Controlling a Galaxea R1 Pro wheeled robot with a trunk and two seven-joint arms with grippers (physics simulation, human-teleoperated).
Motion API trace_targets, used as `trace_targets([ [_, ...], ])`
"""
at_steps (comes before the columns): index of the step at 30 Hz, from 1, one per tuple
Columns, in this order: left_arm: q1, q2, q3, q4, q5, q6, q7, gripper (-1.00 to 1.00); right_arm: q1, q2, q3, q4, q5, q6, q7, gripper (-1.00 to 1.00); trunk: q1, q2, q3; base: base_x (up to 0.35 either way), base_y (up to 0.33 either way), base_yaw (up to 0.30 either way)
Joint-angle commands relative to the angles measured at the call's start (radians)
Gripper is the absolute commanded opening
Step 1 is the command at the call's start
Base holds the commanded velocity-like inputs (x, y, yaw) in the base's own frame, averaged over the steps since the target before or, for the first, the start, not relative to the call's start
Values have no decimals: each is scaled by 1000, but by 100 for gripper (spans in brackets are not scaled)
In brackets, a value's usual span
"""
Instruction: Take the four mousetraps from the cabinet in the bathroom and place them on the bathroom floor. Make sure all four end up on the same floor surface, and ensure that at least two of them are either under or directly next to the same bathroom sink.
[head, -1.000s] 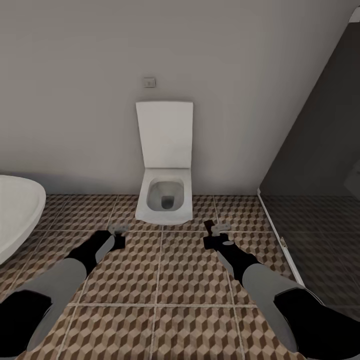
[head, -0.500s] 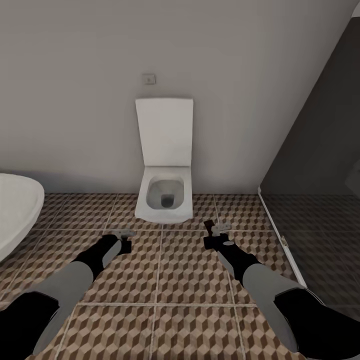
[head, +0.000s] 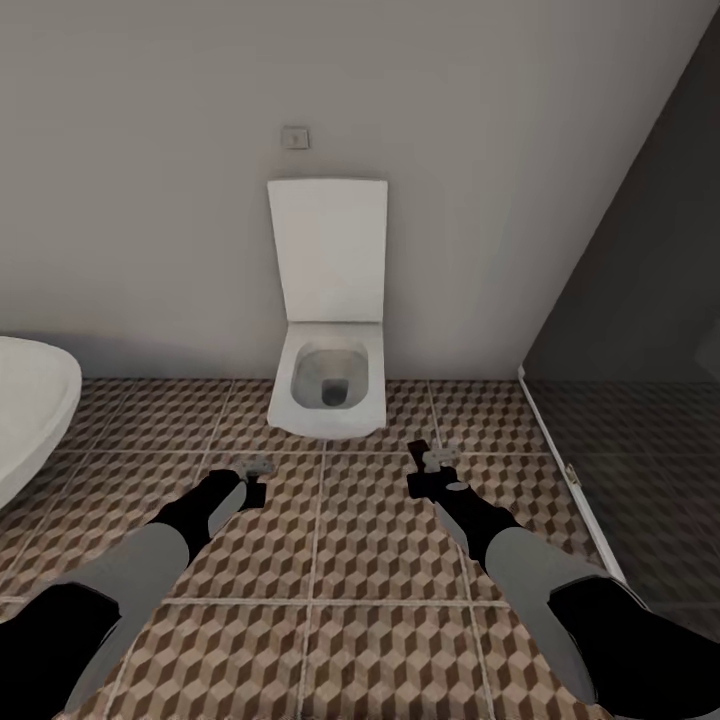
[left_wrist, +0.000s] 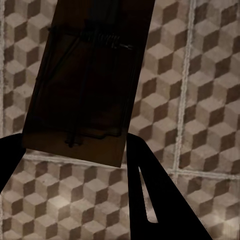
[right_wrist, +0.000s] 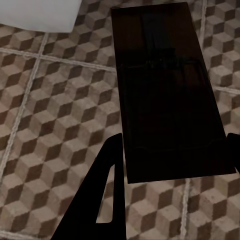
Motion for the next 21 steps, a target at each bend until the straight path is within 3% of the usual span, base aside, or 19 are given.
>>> trace_targets([
  [1,0,1,-13,-3,7,5,8,-100,0,0,9,-2,-11,5,-5,-100,4,-8,-5,0,0,0],
  [8,0,1,-34,-7,7,7,10,-100,0,1,9,-2,-11,5,-5,-100,31,-57,-38,0,0,0],
  [21,0,1,-37,-119,7,10,11,-100,0,3,9,-2,-11,5,-3,-100,80,-148,-99,0,0,0],
])
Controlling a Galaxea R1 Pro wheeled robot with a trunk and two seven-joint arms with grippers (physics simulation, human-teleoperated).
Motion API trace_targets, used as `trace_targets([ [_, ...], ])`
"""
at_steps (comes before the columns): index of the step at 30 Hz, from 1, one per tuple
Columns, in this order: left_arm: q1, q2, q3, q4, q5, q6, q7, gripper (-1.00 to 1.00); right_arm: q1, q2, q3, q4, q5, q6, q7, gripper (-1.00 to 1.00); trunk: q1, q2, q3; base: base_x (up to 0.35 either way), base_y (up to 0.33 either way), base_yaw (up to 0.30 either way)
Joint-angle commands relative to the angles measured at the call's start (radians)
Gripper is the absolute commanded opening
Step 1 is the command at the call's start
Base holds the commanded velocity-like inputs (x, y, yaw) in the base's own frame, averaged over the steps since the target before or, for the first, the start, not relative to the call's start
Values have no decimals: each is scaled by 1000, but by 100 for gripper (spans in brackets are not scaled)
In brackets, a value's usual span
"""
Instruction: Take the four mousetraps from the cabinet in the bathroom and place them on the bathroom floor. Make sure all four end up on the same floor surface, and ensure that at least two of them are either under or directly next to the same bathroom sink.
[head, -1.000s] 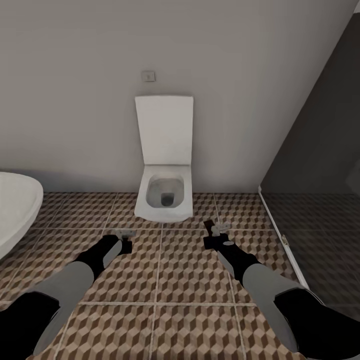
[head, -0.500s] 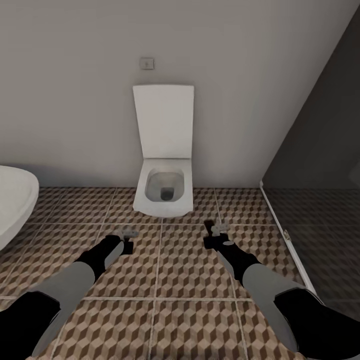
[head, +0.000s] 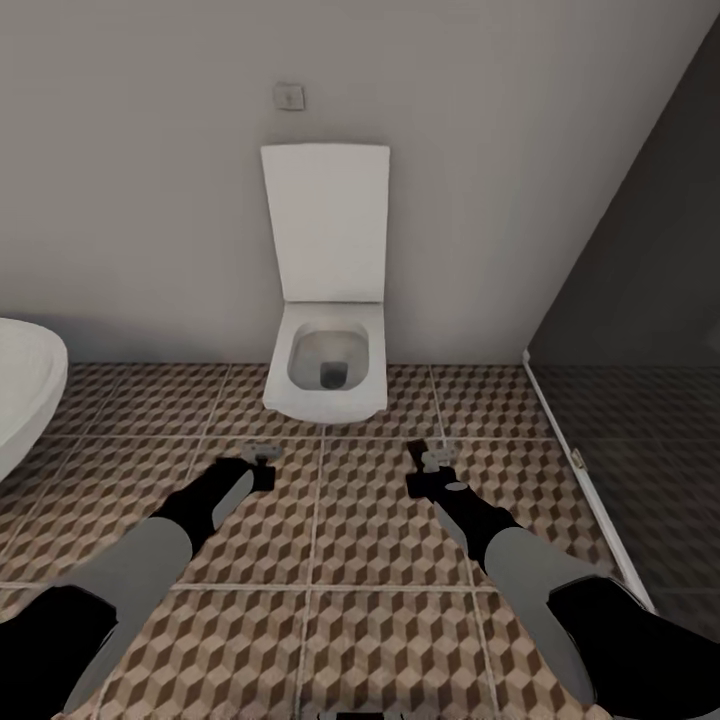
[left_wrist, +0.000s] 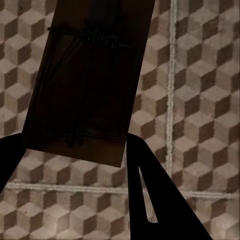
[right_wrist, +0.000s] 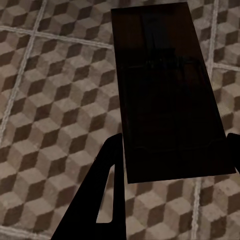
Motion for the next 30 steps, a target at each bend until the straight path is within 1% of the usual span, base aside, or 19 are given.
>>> trace_targets([
  [1,-1,1,-9,-6,7,5,9,-100,0,0,8,-2,-11,6,-5,-100,4,-8,-5,0,0,0],
  [20,-1,1,-11,-8,7,5,9,-100,0,2,10,-3,-8,4,-4,-100,77,-141,-95,0,0,0],
  [22,-1,0,-15,-6,7,5,9,-100,0,2,10,-3,-8,4,-5,-100,84,-155,-104,0,0,0],
  [26,-1,-1,-38,-6,7,5,10,-100,0,3,10,-4,-6,4,-5,-100,100,-183,-123,0,0,0],
  [30,-1,-2,-46,-6,7,5,10,-100,0,3,10,-5,-5,4,-5,-100,115,-211,-142,0,0,0],
])
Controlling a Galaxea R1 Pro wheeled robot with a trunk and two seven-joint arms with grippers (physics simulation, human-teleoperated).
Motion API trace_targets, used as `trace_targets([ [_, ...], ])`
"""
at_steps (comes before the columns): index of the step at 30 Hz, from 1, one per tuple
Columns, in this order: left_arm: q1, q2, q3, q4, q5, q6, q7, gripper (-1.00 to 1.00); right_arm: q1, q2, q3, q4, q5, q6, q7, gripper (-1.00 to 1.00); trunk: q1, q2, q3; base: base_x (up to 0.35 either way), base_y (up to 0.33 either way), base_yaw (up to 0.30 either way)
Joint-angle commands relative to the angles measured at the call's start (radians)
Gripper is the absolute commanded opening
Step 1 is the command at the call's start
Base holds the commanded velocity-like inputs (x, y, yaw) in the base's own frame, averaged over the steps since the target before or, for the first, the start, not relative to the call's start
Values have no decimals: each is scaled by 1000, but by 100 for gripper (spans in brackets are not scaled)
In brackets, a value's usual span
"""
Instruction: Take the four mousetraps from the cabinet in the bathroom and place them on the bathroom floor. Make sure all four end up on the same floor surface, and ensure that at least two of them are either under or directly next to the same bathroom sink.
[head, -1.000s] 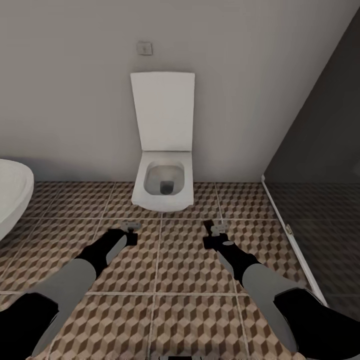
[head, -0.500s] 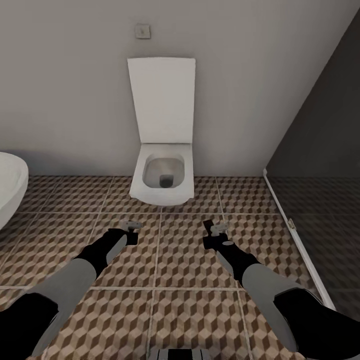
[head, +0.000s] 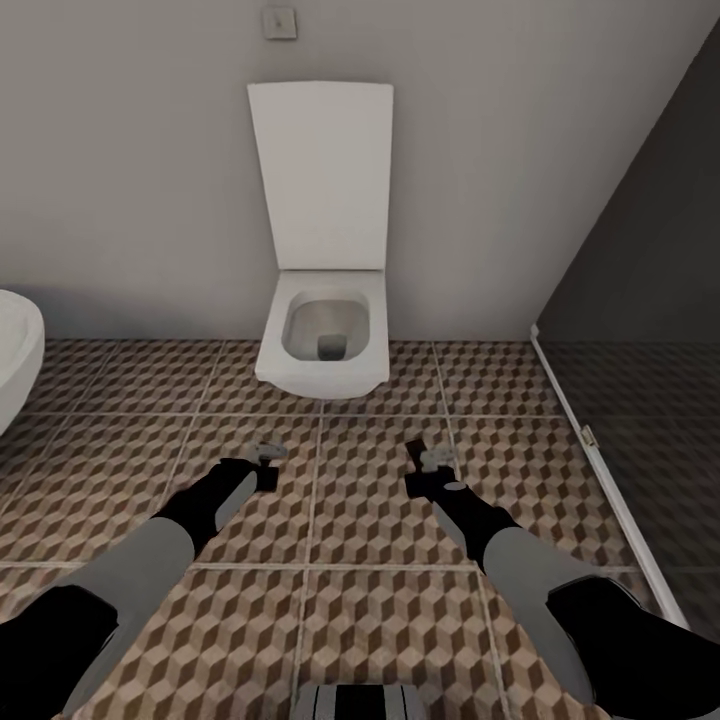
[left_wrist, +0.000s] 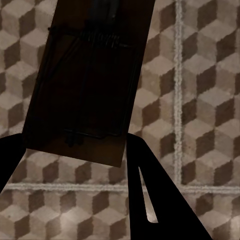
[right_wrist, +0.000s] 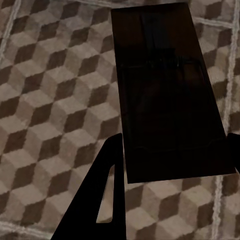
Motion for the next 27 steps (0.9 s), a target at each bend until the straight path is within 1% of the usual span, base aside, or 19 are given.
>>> trace_targets([
  [1,-1,1,-9,-2,7,5,9,-100,0,0,9,-2,-10,5,-4,-100,4,-8,-5,0,0,0],
  [27,-1,1,-11,-2,7,3,10,-100,0,11,10,-2,-9,4,-5,-100,103,-190,-128,0,0,0],
])
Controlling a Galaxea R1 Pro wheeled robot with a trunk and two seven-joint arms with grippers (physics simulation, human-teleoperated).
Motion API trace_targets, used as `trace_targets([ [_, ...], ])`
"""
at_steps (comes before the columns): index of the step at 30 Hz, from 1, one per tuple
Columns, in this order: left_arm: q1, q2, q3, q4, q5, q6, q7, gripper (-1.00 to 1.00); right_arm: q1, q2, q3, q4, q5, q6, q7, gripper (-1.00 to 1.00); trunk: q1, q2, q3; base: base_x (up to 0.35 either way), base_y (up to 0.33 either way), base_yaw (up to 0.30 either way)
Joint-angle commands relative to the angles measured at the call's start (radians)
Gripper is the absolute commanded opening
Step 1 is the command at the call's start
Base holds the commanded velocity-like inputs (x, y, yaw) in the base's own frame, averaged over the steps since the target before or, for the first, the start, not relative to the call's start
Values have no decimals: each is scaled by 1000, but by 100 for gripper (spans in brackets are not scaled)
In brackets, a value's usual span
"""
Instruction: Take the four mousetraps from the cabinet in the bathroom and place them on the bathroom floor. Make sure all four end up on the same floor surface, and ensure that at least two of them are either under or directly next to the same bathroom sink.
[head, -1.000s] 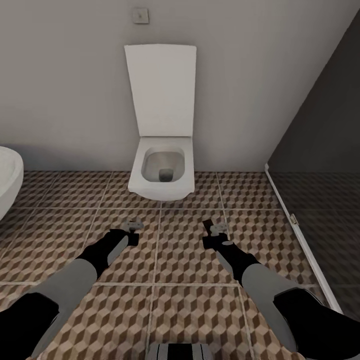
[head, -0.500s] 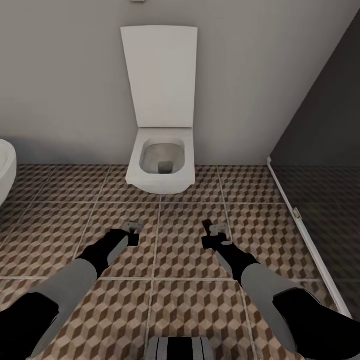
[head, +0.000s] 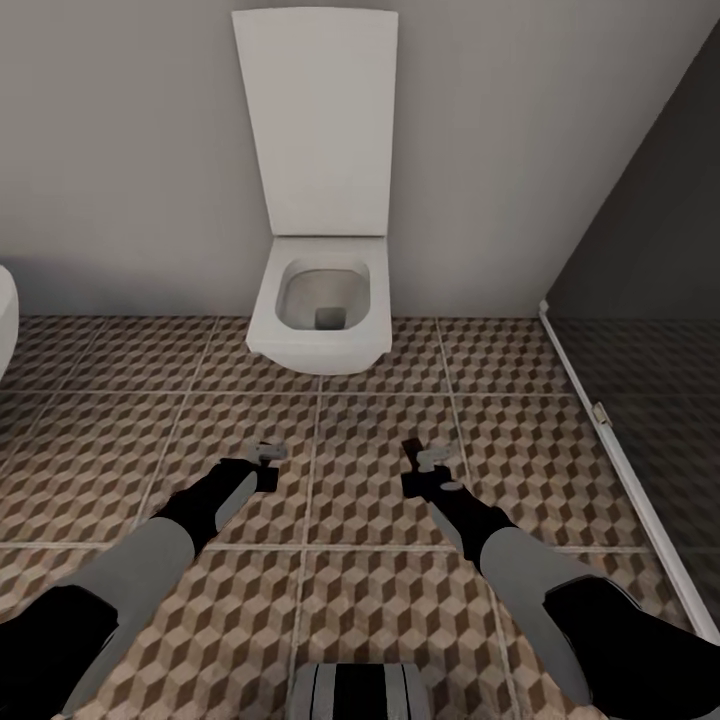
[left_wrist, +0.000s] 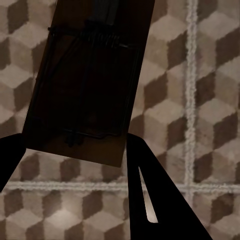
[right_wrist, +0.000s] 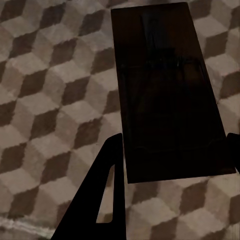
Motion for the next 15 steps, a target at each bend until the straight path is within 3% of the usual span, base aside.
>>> trace_targets([
  [1,-1,1,-8,-3,7,4,9,-100,0,0,8,-2,-10,0,-5,-100,4,-8,-5,0,0,0],
  [7,-1,1,-8,-5,7,2,9,-100,0,0,8,-2,-10,-53,-6,-100,27,-50,-34,0,0,0],
  [15,-1,1,-9,-7,7,0,9,-100,0,0,8,-2,-10,-60,-5,-100,57,-106,-71,0,0,0],
])
